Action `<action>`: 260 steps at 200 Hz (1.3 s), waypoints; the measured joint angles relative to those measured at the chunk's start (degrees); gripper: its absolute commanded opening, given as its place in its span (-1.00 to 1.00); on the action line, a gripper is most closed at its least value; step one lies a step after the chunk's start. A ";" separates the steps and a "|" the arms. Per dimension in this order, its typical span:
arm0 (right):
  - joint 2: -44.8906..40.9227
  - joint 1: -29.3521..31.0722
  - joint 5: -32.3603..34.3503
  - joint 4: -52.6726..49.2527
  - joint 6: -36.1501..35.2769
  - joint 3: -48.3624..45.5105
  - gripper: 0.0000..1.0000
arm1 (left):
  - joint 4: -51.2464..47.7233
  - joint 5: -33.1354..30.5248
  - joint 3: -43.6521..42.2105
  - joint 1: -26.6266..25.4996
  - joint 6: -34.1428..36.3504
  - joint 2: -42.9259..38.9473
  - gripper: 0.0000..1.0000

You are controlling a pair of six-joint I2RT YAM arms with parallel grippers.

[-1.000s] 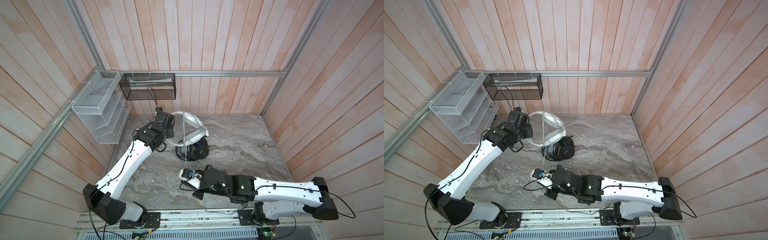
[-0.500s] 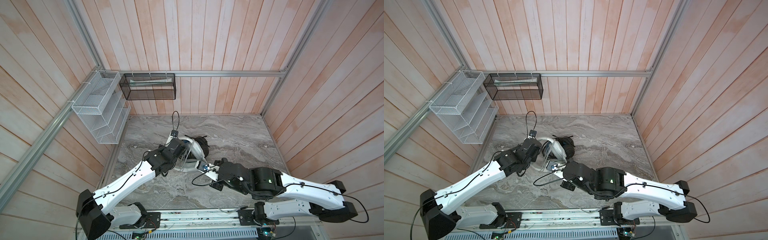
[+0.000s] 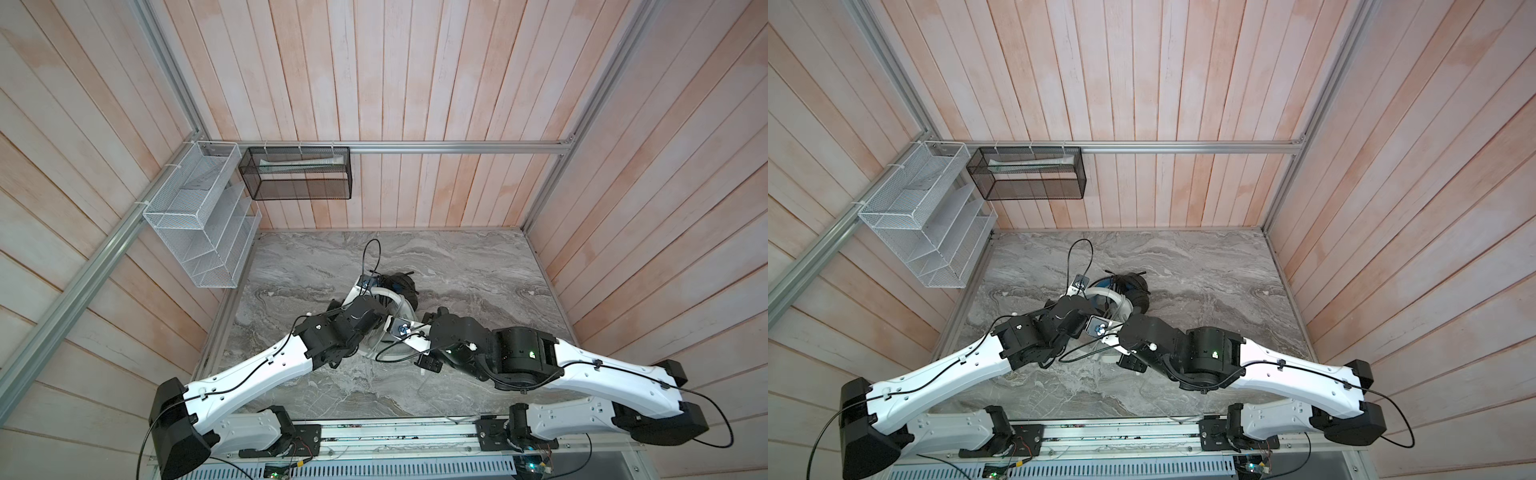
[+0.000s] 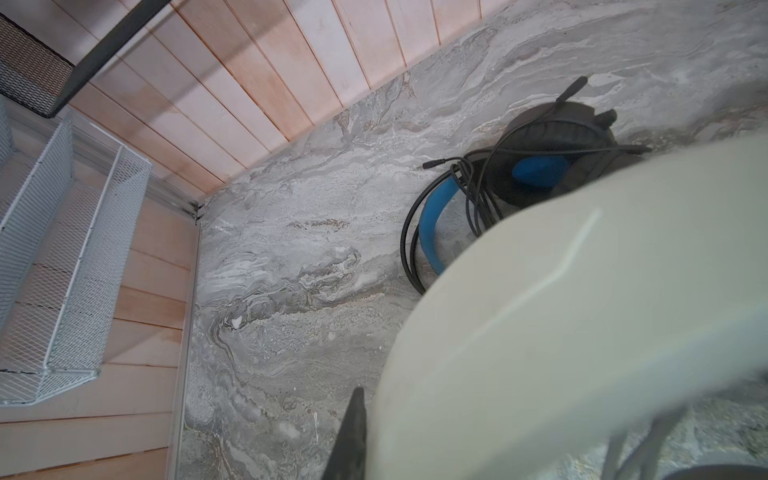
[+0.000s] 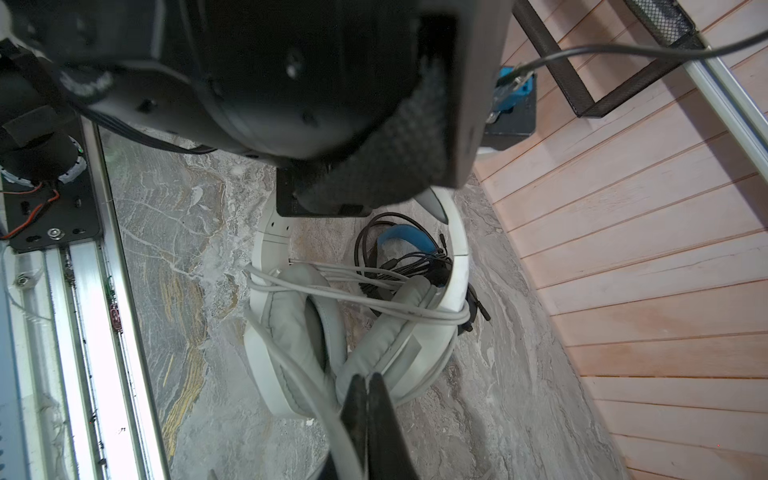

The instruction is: Wrap the headphones

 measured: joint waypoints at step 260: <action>-0.44 -15.41 4.02 13.20 0.55 -5.95 -0.80 | 0.31 14.95 -5.05 -6.40 0.20 -13.53 -1.00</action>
